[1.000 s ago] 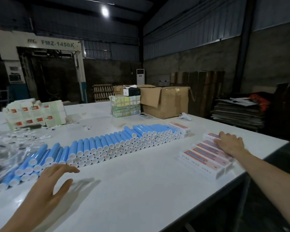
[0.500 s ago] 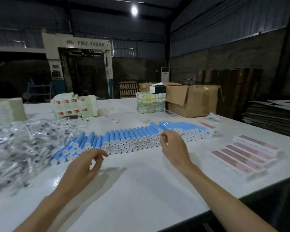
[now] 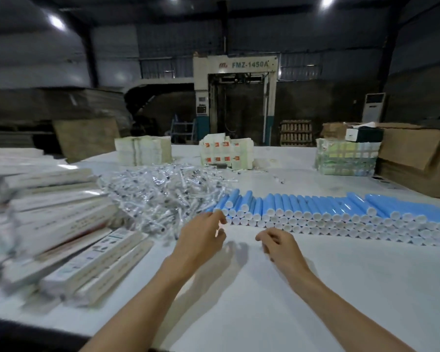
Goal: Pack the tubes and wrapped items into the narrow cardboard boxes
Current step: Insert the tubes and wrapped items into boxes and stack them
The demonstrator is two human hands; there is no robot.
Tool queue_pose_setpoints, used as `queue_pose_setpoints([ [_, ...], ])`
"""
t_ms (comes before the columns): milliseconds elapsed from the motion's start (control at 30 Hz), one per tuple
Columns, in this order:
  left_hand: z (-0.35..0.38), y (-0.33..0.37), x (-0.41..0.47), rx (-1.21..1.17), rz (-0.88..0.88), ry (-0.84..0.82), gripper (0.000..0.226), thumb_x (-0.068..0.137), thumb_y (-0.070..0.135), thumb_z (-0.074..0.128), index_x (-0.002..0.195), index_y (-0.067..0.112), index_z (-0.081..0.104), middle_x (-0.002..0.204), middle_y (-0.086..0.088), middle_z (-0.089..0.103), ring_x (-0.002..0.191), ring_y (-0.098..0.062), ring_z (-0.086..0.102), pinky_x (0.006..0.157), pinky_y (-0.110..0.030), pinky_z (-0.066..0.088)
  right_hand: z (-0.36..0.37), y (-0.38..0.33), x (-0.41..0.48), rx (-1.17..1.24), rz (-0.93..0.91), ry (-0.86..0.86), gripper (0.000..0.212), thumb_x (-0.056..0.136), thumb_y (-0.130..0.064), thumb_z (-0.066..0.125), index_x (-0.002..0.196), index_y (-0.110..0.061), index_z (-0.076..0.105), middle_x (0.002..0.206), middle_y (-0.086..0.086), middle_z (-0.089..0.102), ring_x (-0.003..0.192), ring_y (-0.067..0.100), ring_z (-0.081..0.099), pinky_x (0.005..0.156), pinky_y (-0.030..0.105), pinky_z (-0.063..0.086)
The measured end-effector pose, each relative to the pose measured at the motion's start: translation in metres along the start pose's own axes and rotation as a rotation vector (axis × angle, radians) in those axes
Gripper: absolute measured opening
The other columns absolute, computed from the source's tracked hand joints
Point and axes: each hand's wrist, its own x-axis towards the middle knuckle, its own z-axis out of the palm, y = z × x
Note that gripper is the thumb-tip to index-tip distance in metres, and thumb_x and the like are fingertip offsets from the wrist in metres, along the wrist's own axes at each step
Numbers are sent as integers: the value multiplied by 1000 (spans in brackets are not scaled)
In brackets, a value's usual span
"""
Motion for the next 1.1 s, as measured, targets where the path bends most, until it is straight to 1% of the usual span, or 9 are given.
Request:
queue_pose_setpoints([
  [167, -49, -52, -34, 409, -286, 80, 46, 109, 44, 53, 145, 17, 52, 144, -7, 57, 133, -31, 51, 104, -41, 46, 2, 2, 2, 49, -16, -18, 23, 102, -18, 60, 85, -16, 75, 62, -4, 56, 60, 12, 48, 63, 33, 39],
  [267, -71, -86, -63, 585, -449, 47, 64, 106, 60, 51, 147, 11, 48, 142, -10, 55, 133, -33, 51, 107, -41, 44, 4, 2, 2, 50, -29, -41, 25, 104, -18, 59, 85, -16, 75, 61, -5, 57, 58, 8, 50, 63, 29, 40],
  [367, -80, -106, -83, 687, -508, 13, 76, 101, 74, 45, 147, 13, 47, 143, -8, 55, 134, -30, 51, 107, -38, 44, 4, 1, 2, 55, -37, -51, 25, 103, -16, 59, 85, -15, 75, 61, -5, 57, 59, 10, 50, 62, 29, 40],
  [600, -73, -118, -91, 769, -541, -56, 62, 106, 67, 41, 143, 21, 56, 147, -6, 53, 137, -29, 48, 109, -39, 41, 4, 1, 1, 62, -46, -63, 25, 102, -16, 59, 83, -16, 75, 61, -5, 57, 59, 10, 50, 62, 32, 39],
  [733, -81, -112, -91, 637, -473, 46, 59, 101, 61, 61, 135, 15, 47, 126, -3, 59, 116, -25, 58, 99, -38, 49, 4, 2, 0, 62, -33, -58, 25, 102, -15, 59, 83, -16, 75, 60, -5, 57, 56, 8, 49, 61, 30, 40],
  [833, -89, -96, -91, 369, -358, 161, 53, 100, 49, 70, 122, 18, 34, 106, -4, 69, 80, -21, 65, 68, -33, 56, 5, 2, 1, 66, -36, -55, 25, 102, -15, 59, 83, -16, 75, 60, -5, 56, 54, 7, 48, 61, 29, 40],
  [867, -92, -88, -89, 248, -332, 176, 54, 99, 47, 73, 119, 22, 29, 99, -1, 69, 69, -16, 65, 54, -27, 53, 5, 1, 1, 64, -37, -57, 25, 102, -15, 59, 83, -17, 75, 60, -5, 57, 55, 8, 48, 61, 29, 40],
  [933, -97, -72, -78, 25, -313, 162, 58, 96, 48, 76, 113, 27, 25, 90, 9, 62, 60, -5, 64, 40, -18, 47, 6, 1, 1, 61, -38, -60, 25, 102, -15, 59, 83, -17, 75, 60, -5, 57, 56, 9, 49, 62, 30, 40],
  [1100, -81, -37, -30, -262, -169, 81, 61, 90, 62, 74, 125, 35, 32, 94, 23, 60, 63, 1, 69, 42, -12, 48, 5, 0, -1, 59, -31, -64, 25, 102, -14, 59, 83, -17, 75, 60, -4, 56, 58, 11, 49, 61, 31, 38],
])
